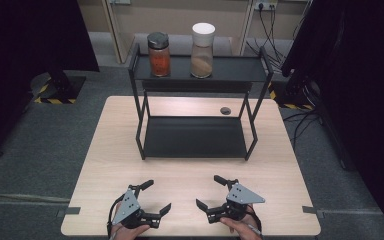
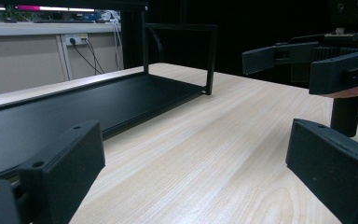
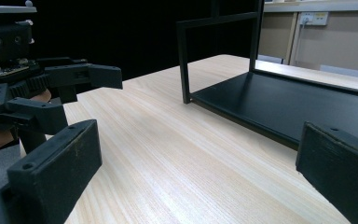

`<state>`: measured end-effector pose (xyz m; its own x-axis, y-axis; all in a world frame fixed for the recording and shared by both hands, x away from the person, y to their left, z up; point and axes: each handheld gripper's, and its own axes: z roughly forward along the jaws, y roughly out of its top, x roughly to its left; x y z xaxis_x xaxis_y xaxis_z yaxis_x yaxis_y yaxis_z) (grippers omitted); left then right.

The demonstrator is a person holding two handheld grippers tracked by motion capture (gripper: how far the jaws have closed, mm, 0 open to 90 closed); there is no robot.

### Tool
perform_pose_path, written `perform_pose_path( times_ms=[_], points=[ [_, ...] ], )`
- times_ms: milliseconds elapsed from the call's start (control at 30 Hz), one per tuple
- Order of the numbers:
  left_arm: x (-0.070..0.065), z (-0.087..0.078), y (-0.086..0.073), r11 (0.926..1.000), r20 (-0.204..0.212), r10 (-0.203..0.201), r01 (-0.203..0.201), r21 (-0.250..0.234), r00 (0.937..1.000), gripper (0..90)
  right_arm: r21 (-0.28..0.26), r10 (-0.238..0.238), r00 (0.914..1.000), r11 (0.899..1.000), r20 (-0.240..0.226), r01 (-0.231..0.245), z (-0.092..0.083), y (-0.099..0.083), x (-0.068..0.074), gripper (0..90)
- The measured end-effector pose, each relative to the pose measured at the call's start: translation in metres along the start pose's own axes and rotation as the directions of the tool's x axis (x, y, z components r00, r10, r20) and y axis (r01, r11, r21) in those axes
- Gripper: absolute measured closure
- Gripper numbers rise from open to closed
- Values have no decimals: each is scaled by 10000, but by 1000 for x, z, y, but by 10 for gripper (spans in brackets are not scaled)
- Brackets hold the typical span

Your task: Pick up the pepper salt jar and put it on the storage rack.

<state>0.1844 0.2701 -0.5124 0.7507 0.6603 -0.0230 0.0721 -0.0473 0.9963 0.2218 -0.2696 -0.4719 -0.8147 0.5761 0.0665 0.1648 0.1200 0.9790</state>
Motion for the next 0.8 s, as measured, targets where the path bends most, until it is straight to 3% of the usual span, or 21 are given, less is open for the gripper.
perform_pose_path(
  times_ms=[800],
  points=[
    [1,1,0,10000,-25,-81,81,24,10000,38,-163,90,9999,9998,138,-88,-3,0,-2,4]
  ],
)
